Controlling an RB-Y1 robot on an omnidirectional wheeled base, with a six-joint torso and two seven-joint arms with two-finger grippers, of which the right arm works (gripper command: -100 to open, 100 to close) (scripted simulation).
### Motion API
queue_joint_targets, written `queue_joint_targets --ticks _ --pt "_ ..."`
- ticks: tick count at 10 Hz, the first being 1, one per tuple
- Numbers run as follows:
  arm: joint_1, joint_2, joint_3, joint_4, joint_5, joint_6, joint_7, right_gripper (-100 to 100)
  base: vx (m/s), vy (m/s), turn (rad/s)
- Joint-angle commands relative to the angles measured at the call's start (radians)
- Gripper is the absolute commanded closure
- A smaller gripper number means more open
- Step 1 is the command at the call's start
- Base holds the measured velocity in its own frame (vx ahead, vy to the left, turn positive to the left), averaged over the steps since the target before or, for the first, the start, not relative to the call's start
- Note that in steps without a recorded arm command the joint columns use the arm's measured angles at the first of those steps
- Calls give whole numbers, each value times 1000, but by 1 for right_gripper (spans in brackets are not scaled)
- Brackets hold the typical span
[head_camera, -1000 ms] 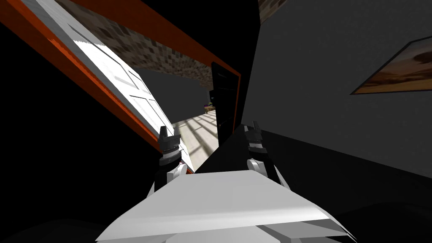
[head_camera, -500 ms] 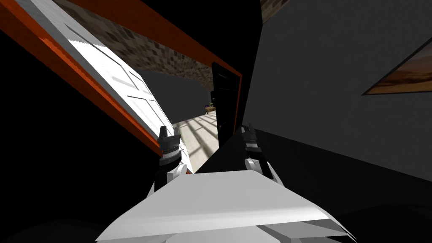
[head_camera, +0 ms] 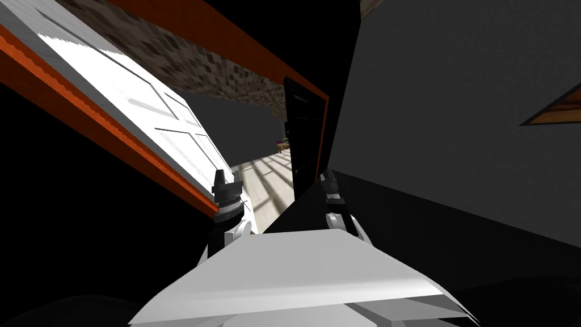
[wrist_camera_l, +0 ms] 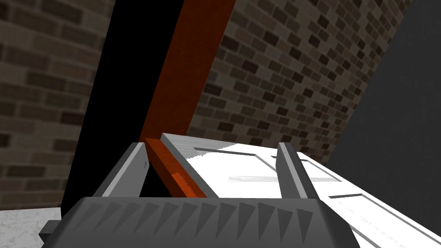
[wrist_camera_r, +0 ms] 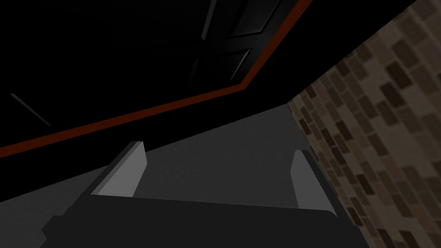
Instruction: Push the door open
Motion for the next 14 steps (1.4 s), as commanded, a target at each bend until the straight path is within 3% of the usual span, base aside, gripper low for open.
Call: queue_joint_targets --ticks 1,3,5,6,8,9,11,14 --pt "-22 -5 2 49 7 -11 -4 -100 42 -34 33" --pt "-36 -8 6 86 14 -20 -7 -100 56 -43 49" --pt "-67 -14 15 155 29 -39 -15 -100 59 -48 54" --pt "-67 -14 15 165 29 -39 -15 -100 48 -46 24" --pt "-99 -19 23 230 44 -59 -22 -100 71 -41 58" --pt "-99 -19 23 246 44 -59 -22 -100 58 -53 27" --pt "-132 -23 32 317 60 -81 -30 -100 67 -55 64" --pt "-149 -25 37 374 68 -91 -34 -100 51 -42 32"
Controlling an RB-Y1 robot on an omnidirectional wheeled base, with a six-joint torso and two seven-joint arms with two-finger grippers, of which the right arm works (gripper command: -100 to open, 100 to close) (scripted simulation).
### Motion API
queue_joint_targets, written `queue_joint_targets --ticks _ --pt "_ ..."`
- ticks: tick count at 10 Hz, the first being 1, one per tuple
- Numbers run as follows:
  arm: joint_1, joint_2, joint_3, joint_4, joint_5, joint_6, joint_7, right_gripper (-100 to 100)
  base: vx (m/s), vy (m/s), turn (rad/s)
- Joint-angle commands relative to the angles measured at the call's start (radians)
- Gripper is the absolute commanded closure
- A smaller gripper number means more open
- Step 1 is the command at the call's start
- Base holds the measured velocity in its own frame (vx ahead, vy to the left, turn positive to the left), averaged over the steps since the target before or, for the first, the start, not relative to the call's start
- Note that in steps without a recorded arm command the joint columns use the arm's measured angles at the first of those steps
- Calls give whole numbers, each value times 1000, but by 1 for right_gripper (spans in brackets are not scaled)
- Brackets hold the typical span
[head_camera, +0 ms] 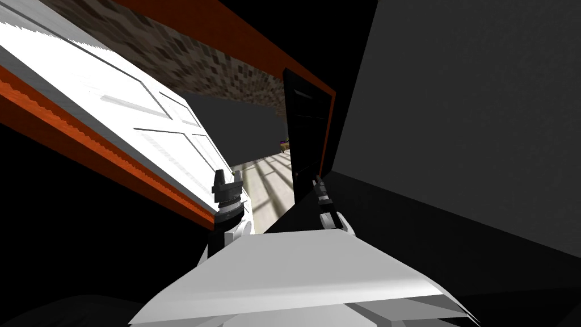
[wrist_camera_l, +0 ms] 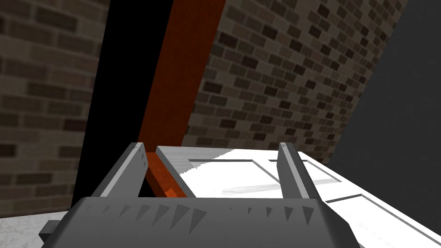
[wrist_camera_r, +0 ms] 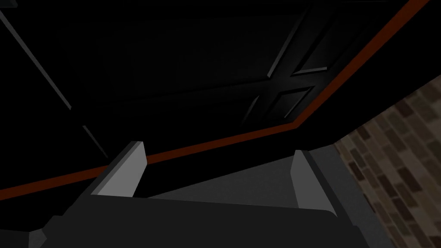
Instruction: Push the door open
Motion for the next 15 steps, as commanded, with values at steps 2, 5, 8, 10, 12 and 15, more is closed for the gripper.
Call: queue_joint_targets --ticks 2,5,8,10,12,15 --pt "-34 -1 12 77 18 -25 -7 -100 60 -56 64" --pt "-69 -3 21 171 35 -47 -16 -100 57 -56 51" --pt "-86 -3 26 230 43 -58 -20 -100 49 -43 36" --pt "-103 -3 30 274 51 -69 -24 -100 43 -39 40" --pt "-121 -3 35 318 59 -80 -28 -100 47 -38 39" --pt "-155 -2 44 405 75 -101 -36 -100 50 -61 52"
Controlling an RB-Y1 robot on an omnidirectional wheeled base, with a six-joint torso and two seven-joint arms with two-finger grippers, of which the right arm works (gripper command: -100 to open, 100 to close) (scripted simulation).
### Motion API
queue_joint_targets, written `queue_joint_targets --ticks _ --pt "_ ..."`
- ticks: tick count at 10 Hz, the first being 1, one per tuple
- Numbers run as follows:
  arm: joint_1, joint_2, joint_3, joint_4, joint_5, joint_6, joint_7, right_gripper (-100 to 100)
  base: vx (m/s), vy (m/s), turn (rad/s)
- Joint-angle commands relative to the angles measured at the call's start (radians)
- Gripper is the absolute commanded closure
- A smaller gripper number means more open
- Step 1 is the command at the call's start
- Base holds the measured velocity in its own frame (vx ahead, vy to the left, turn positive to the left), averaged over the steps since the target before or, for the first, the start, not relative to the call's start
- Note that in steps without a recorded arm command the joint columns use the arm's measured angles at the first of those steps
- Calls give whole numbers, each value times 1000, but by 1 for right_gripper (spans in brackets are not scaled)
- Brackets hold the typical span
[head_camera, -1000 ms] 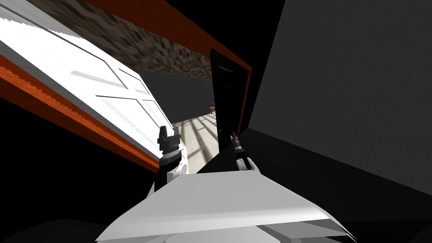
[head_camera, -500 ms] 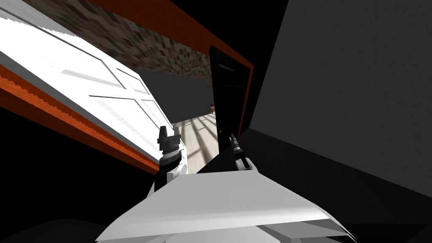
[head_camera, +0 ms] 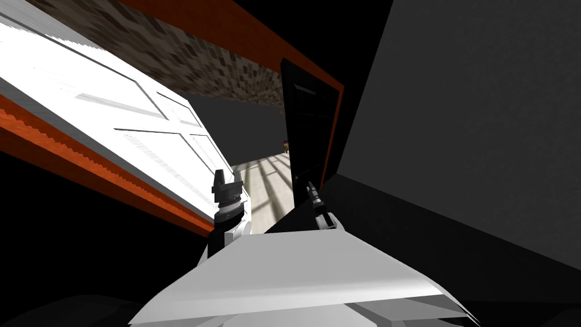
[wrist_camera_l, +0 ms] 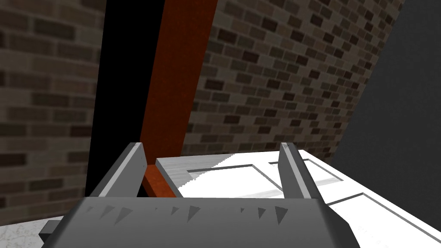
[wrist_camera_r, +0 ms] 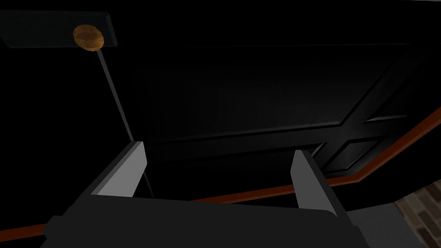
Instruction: Push the door open
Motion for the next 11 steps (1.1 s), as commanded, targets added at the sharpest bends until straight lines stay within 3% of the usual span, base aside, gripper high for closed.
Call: queue_joint_targets --ticks 1,5,6,9,10,11 --pt "-16 2 7 50 10 -10 -3 -100 52 -51 46" --pt "-65 6 20 163 33 -41 -14 -100 59 -55 56" --pt "-65 6 20 176 33 -41 -14 -100 55 -54 26" --pt "-111 12 32 288 55 -70 -25 -100 62 -66 55" --pt "-111 12 32 293 55 -70 -25 -100 59 -56 36" --pt "-125 15 36 329 62 -80 -28 -100 45 -46 36"
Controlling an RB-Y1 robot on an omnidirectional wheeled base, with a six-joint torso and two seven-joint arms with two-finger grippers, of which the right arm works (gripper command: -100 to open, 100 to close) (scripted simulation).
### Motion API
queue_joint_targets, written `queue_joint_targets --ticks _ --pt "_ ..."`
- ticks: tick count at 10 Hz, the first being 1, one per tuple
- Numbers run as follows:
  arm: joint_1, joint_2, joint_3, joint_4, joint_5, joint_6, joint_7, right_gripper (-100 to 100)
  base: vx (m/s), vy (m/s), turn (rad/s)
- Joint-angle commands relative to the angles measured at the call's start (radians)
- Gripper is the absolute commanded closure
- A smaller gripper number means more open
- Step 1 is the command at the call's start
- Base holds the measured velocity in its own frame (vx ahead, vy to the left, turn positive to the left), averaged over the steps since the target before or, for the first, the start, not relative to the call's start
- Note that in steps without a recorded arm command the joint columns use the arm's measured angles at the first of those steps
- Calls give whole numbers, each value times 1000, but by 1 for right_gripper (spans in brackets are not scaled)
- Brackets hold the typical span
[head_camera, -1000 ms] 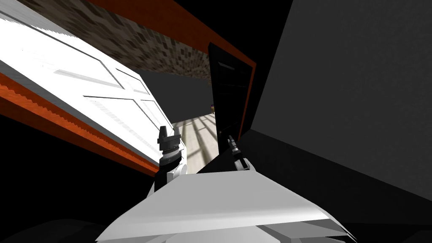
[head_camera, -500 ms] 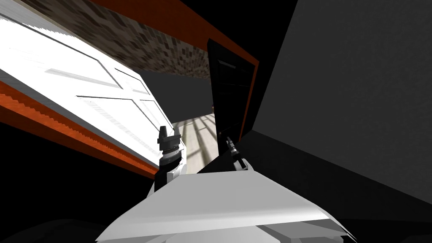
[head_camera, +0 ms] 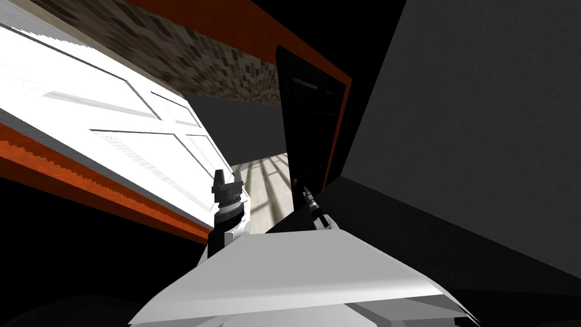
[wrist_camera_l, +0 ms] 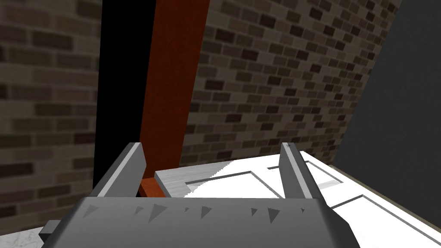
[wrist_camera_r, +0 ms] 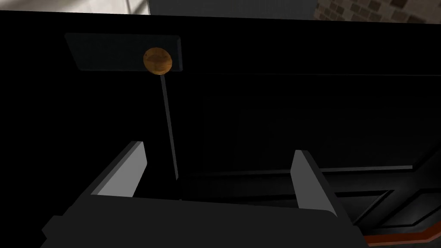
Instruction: Push the door open
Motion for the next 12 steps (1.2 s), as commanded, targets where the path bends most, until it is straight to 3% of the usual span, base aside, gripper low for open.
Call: queue_joint_targets --ticks 1,12 --pt "-22 5 6 50 10 -13 -4 -100 69 -76 60" --pt "-132 34 36 335 62 -83 -30 -100 67 -60 46"
